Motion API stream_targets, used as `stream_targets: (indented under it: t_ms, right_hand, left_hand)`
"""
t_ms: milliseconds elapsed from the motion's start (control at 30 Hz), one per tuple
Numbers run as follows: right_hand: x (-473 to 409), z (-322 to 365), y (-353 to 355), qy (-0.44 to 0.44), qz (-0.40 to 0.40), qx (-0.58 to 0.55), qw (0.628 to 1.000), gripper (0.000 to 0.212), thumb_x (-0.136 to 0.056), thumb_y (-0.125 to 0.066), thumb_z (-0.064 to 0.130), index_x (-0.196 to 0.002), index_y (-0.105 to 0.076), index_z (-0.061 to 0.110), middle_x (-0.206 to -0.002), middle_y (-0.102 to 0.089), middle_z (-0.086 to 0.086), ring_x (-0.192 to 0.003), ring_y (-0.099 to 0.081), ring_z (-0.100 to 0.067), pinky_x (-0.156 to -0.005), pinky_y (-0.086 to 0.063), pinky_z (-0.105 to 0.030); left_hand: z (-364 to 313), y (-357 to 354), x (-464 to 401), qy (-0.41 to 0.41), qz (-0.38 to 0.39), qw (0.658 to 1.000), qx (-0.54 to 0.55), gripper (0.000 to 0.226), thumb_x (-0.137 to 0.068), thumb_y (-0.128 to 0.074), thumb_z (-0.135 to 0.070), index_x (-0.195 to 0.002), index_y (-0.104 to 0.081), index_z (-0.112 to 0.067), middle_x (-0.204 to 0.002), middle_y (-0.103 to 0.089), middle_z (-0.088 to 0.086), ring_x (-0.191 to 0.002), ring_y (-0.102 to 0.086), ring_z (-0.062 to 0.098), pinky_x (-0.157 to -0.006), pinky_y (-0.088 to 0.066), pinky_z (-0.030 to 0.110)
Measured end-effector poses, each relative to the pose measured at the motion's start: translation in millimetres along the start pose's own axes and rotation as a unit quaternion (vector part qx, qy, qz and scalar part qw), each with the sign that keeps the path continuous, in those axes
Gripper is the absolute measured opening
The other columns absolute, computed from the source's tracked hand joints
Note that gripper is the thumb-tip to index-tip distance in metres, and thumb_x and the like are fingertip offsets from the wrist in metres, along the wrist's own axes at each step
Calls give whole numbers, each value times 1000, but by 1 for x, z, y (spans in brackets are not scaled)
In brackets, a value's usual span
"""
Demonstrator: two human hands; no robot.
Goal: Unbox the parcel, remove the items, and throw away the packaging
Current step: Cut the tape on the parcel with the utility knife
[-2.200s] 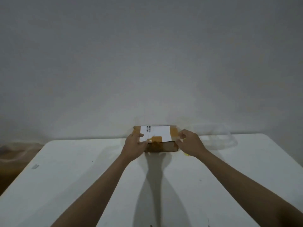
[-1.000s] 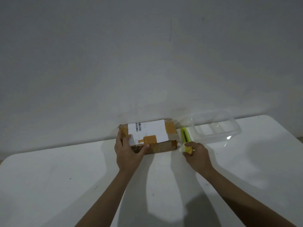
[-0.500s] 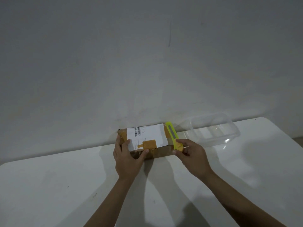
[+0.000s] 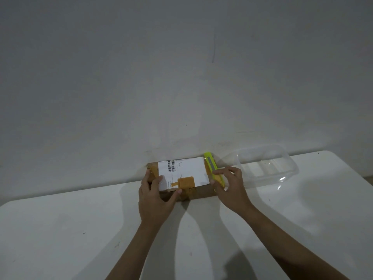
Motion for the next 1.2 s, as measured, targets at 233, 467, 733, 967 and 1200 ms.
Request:
stream_targets:
  t_ms: [233,467,733,967,1200]
  right_hand:
    - [-13,0,-15,-73,114,-89,987,38,-93,-57,25,-129,-51,34,-128,-46,2,-111,-44,-7,-78,-40,-5]
    - [-10,3,-22,-70,138,-58,986,52,-94,-54,32,-142,-34,39,-140,-46,6,-119,-50,-14,-90,-45,-24]
    - [42,19,-4,-34,149,-79,985,53,-92,-57,29,-138,-35,44,-140,-43,14,-109,-56,-5,-81,-50,-12]
    - [105,13,3,-29,157,-46,986,56,-91,-59,30,-141,-35,38,-141,-42,16,-124,-46,-3,-89,-39,-2]
    - [121,9,23,-25,124,-4,992,55,-94,-56,20,-144,-35,28,-130,-51,14,-111,-55,-5,-81,-35,6]
  left_hand:
    - [10,1,-6,17,36,995,91,55,-69,-77,-49,-115,-59,-24,-146,-27,18,-139,-25,23,-92,-40,28]
    - [10,5,-8,21,69,993,98,56,-72,-75,-45,-119,-53,-26,-123,-50,3,-100,-47,0,-70,-42,5]
    - [-3,38,48,32,54,994,93,56,-71,-76,-42,-120,-53,-26,-124,-47,4,-108,-49,14,-72,-45,12]
    - [-4,64,114,50,72,990,107,55,-69,-77,-40,-117,-51,-33,-123,-47,3,-106,-50,15,-77,-48,15]
    - [-6,72,126,60,68,990,107,55,-69,-80,-35,-113,-48,-38,-127,-45,5,-112,-44,12,-86,-47,27]
Point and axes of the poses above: each hand's wrist, its own x-axis away from the middle knuckle, its own y-axis out of the back of the hand, z = x × y, the point moved 6 cm from there along -x, towards the middle knuckle
